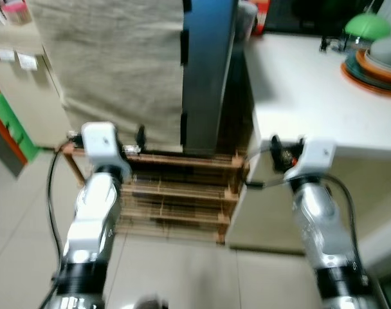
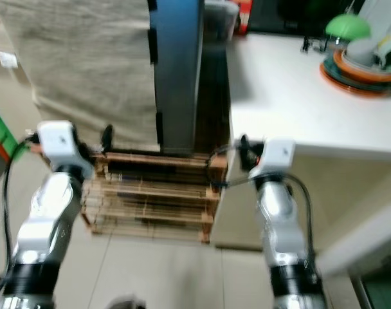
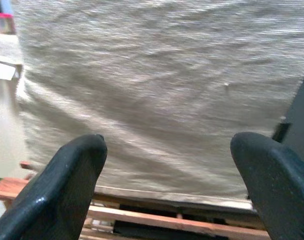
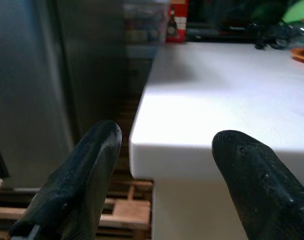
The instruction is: Restocking fridge
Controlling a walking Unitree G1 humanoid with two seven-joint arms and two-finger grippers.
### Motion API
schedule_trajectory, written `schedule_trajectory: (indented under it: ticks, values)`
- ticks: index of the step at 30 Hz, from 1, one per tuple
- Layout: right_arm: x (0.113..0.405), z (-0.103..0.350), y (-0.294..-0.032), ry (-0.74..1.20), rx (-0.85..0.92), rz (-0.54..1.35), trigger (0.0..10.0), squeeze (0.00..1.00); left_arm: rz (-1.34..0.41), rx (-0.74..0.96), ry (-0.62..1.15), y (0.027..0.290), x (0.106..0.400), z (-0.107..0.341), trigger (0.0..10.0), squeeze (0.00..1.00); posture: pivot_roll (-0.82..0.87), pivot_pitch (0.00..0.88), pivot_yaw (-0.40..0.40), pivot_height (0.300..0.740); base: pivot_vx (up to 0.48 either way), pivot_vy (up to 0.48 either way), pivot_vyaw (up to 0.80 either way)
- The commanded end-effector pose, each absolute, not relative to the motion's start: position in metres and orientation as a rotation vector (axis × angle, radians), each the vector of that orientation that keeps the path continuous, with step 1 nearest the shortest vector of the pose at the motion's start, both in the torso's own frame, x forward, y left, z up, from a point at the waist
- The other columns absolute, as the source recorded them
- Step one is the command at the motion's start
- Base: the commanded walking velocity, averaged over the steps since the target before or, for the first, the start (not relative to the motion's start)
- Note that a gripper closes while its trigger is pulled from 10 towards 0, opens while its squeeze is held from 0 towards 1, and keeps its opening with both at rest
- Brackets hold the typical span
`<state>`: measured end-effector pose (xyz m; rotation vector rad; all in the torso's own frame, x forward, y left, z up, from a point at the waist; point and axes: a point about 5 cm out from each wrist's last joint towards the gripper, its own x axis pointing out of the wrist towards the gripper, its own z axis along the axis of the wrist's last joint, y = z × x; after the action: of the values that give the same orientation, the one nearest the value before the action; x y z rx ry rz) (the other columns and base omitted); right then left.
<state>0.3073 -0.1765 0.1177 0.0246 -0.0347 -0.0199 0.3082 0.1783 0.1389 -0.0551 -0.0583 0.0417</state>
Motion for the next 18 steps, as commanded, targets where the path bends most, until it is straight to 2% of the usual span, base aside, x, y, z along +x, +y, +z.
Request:
schedule_trajectory:
  ticks: [1,18]
  values:
    - [0.3059,0.1174,-0.1825,-0.043,0.024,-0.037,10.0,0.0,0.026,-0.061,-0.037,0.1751,0.3084,0.1366,10.0,0.0,-0.04,0.0,-0.005,0.74,0.0,0.48,0.0]
    - [0.3032,0.1149,-0.1862,-0.035,0.011,-0.043,10.0,0.0,0.037,-0.077,0.018,0.1768,0.3078,0.1286,10.0,0.0,-0.05,0.0,-0.012,0.74,0.0,0.48,0.0]
